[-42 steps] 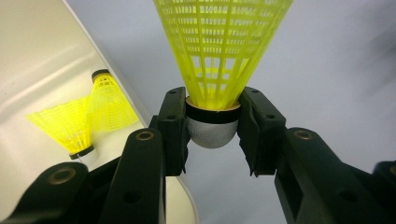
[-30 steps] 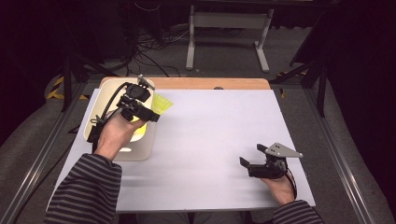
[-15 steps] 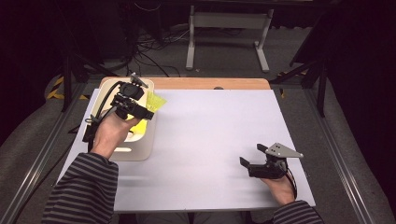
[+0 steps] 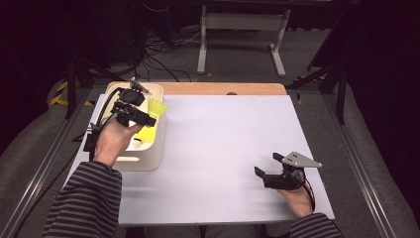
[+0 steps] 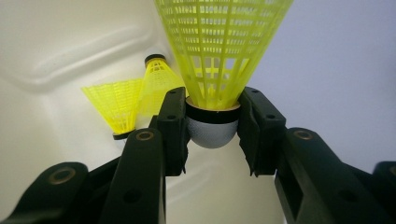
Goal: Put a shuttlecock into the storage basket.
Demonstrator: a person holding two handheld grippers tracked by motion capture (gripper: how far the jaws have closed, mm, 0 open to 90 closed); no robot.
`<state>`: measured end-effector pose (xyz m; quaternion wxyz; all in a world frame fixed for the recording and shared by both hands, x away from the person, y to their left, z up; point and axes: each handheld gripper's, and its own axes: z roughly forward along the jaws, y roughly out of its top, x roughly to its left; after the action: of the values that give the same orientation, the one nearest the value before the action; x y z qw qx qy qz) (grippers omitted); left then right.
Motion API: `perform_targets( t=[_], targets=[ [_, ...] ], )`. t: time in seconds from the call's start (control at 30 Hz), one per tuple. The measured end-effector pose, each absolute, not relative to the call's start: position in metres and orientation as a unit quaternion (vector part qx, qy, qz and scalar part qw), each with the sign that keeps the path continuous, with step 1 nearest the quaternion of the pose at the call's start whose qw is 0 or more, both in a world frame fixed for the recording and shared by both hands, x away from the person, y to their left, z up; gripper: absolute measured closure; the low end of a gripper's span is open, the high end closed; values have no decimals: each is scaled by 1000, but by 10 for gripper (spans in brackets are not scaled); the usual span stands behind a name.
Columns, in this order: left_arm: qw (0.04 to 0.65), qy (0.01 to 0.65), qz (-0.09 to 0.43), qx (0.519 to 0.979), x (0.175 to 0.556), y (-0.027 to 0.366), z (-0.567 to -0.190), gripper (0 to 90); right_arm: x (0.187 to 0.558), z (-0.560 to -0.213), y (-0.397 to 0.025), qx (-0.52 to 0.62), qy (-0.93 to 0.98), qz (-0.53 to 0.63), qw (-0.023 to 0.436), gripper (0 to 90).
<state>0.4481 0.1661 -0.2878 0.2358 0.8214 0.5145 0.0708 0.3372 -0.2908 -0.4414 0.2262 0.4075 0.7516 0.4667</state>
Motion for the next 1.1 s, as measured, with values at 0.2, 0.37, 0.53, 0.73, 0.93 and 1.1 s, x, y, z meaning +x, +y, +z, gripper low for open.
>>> perform_targets(
  t=[0.2, 0.37, 0.53, 0.73, 0.93, 1.1],
  targets=[
    [233, 530, 74, 812, 452, 173, -290, 647, 337, -441, -291, 407, 751, 468, 225, 96],
    [226, 542, 78, 806, 456, 180, -294, 646, 337, -441, -290, 406, 753, 467, 225, 96],
    [216, 553, 79, 801, 461, 186, -302, 646, 338, -442, -290, 408, 753, 466, 224, 96],
    [204, 567, 74, 795, 467, 193, -312, 645, 338, -442, -290, 408, 755, 463, 223, 95],
    [196, 580, 73, 787, 470, 199, -319, 644, 338, -442, -290, 408, 754, 465, 223, 94],
    [186, 588, 73, 784, 474, 201, -324, 643, 338, -442, -290, 407, 753, 467, 223, 94]
  ],
)
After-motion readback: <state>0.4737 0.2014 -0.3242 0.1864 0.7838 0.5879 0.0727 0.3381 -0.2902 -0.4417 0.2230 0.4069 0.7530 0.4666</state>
